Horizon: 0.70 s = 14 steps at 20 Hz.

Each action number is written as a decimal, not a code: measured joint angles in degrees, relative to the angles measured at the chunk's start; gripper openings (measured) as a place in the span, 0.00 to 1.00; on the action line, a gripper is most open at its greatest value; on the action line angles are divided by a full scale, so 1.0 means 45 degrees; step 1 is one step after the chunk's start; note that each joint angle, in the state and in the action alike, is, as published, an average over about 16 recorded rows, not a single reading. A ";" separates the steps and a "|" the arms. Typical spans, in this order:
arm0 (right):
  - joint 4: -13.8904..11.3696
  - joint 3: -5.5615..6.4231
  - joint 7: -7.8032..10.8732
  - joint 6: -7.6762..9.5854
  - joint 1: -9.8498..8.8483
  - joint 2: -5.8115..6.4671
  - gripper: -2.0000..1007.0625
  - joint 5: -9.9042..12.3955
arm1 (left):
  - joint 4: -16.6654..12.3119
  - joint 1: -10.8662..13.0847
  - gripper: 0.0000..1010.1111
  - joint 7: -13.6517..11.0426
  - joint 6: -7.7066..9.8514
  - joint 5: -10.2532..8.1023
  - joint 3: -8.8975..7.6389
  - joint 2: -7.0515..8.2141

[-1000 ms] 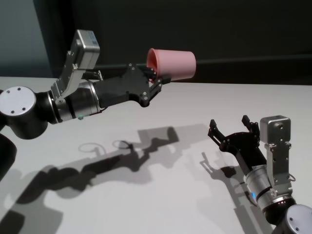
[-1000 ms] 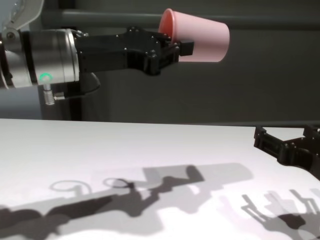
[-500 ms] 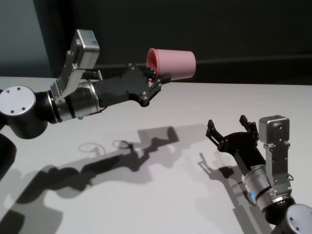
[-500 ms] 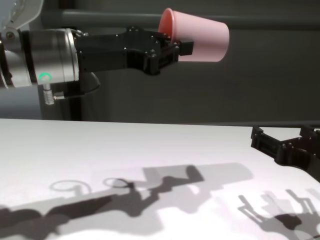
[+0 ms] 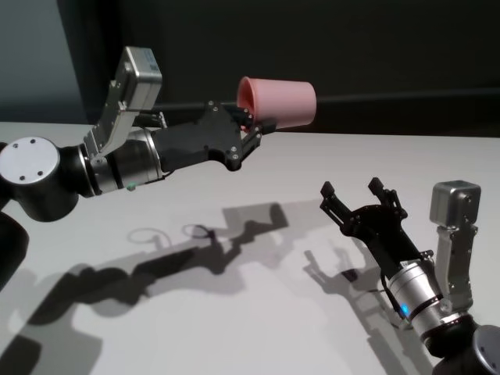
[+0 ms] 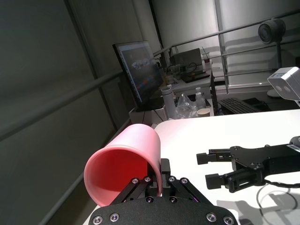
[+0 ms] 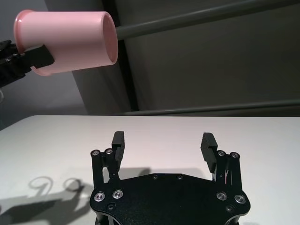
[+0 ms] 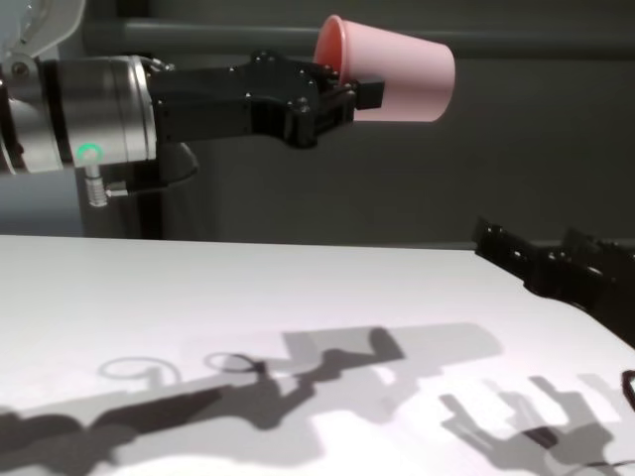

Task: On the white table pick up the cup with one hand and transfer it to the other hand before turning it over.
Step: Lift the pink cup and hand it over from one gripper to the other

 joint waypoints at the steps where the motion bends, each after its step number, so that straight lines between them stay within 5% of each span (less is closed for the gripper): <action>1: 0.0015 0.0060 0.0281 -0.0030 -0.0008 -0.0041 0.99 0.0336 | 0.0000 0.0000 0.05 -0.0001 -0.0001 0.0000 -0.0001 0.0000; 8: 0.0157 0.0456 0.2334 0.0029 -0.0023 -0.0216 0.99 0.3048 | 0.0000 -0.0001 0.05 -0.0002 -0.0004 -0.0001 -0.0002 0.0000; 14: 0.0375 0.0690 0.3751 0.0537 0.0118 -0.0261 0.99 0.5355 | 0.0000 -0.0001 0.05 -0.0002 -0.0005 -0.0002 -0.0002 0.0000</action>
